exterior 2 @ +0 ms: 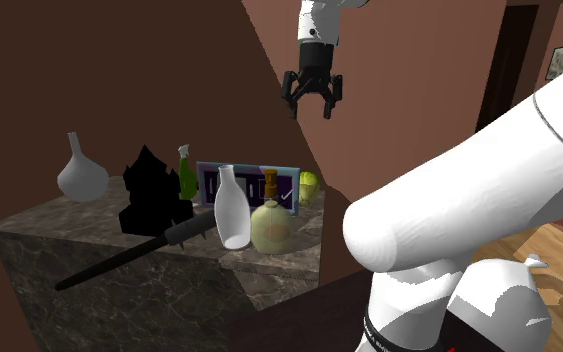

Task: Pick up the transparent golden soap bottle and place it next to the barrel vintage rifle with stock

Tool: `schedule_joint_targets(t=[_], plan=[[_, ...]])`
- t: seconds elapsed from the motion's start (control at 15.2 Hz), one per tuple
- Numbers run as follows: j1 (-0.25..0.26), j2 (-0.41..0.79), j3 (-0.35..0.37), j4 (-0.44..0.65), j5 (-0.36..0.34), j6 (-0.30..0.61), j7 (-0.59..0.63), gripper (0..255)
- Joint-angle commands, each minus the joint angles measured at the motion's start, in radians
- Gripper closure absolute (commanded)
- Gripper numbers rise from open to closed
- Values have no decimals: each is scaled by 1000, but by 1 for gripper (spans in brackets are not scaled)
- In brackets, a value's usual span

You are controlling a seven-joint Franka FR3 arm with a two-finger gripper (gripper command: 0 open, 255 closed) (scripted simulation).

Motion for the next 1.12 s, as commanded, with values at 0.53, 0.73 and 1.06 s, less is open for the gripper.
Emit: schedule_joint_targets(t=[0.53, 0.73, 1.06], plan=[[14, 100, 109, -154, 34, 277, 146, 0], [17, 167, 151, -187, 40, 384, 202, 0], [17, 237, 184, -221, 39, 493, 247, 0]])
